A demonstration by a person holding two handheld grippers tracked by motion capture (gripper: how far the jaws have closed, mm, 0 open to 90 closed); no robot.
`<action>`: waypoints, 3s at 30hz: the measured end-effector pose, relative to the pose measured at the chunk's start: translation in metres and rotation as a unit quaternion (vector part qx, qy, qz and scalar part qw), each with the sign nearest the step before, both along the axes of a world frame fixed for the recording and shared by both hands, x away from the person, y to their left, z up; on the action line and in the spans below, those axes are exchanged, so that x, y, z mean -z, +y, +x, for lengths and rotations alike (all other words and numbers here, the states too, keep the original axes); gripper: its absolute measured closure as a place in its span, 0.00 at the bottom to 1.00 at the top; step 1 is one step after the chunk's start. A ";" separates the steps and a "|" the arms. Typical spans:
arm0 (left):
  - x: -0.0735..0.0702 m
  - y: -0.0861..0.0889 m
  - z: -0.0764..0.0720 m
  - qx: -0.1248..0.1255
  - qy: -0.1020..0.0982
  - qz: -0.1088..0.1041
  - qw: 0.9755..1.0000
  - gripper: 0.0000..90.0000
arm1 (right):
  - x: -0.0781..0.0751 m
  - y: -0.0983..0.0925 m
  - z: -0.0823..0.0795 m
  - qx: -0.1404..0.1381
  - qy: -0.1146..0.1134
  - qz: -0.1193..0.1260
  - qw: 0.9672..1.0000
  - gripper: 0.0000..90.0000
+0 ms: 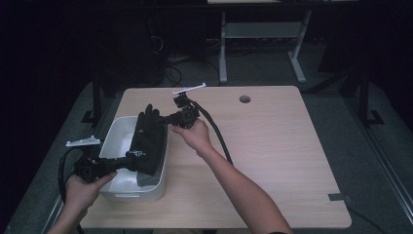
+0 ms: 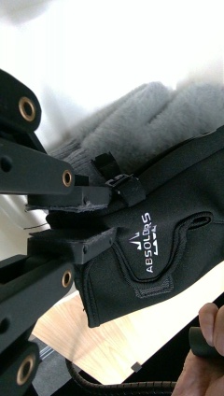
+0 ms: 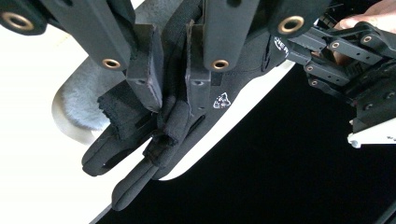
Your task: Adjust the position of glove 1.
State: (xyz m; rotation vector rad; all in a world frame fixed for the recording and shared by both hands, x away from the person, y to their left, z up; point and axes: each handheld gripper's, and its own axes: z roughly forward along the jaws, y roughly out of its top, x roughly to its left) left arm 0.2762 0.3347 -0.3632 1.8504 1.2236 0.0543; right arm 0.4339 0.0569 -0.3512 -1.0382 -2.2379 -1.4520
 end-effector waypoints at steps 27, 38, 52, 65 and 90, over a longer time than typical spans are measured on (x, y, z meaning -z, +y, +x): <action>0.025 0.003 -0.002 0.001 0.039 0.020 0.999 0.80 | 0.040 0.011 0.002 -0.008 0.033 -0.038 0.999 0.84; 0.013 0.005 -0.001 -0.011 0.017 0.017 1.000 0.71 | 0.033 0.004 0.005 0.007 0.027 -0.034 0.999 0.76; -0.004 -0.006 0.003 0.003 -0.004 0.017 1.000 0.71 | 0.020 -0.014 0.004 0.014 0.013 -0.030 0.999 0.76; -0.015 -0.021 0.008 0.015 -0.017 0.005 1.000 0.71 | 0.009 -0.037 0.002 0.026 0.003 -0.026 0.999 0.76; -0.033 -0.066 0.018 0.056 -0.036 -0.002 0.998 0.71 | -0.001 -0.099 -0.007 0.065 -0.009 -0.013 0.998 0.70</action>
